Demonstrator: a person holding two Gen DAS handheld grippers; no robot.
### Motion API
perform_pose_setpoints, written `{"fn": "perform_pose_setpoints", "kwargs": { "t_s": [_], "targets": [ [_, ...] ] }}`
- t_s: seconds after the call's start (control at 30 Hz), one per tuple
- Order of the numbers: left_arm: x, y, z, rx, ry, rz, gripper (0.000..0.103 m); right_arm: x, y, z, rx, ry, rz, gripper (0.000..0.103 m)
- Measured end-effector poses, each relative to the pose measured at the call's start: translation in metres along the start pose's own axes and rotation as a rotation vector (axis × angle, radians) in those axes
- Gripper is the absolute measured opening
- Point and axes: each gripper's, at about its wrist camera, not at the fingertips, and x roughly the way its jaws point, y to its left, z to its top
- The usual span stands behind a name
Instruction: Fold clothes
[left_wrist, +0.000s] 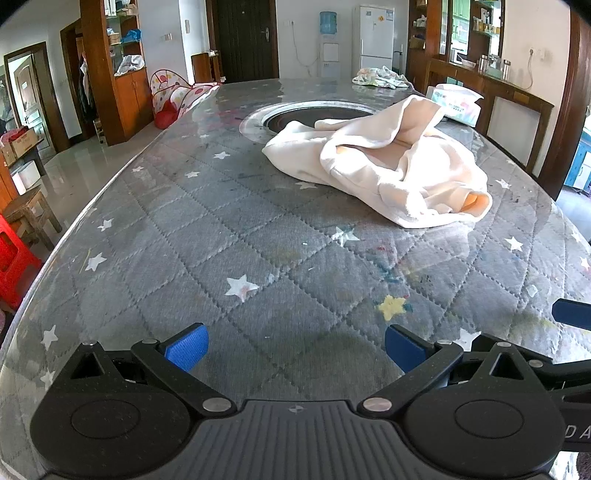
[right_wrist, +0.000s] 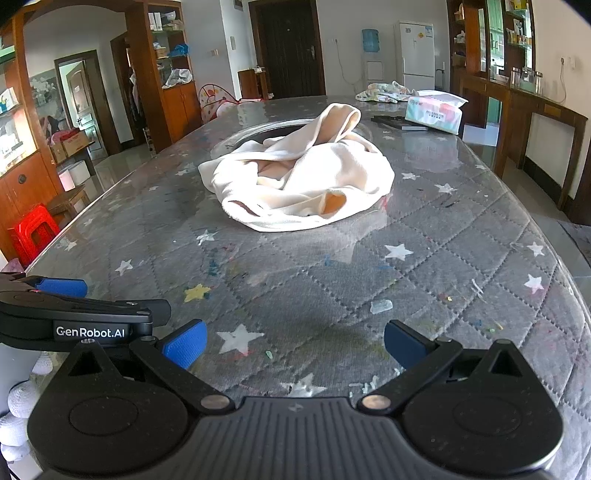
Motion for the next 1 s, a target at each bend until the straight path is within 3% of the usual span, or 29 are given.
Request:
{"fn": "perform_pose_setpoints", "kwargs": {
  "t_s": [0.53,1.0],
  "targets": [
    [0.014,-0.002,0.021,0.019,0.003,-0.001,0.103,0.016,-0.004,0.019,-0.024,0.008,-0.002,0.103],
    [0.030,-0.001,0.072,0.024,-0.067,0.021,0.103,0.034,-0.037,0.069,0.018,-0.020,-0.009,0.102]
  ]
}}
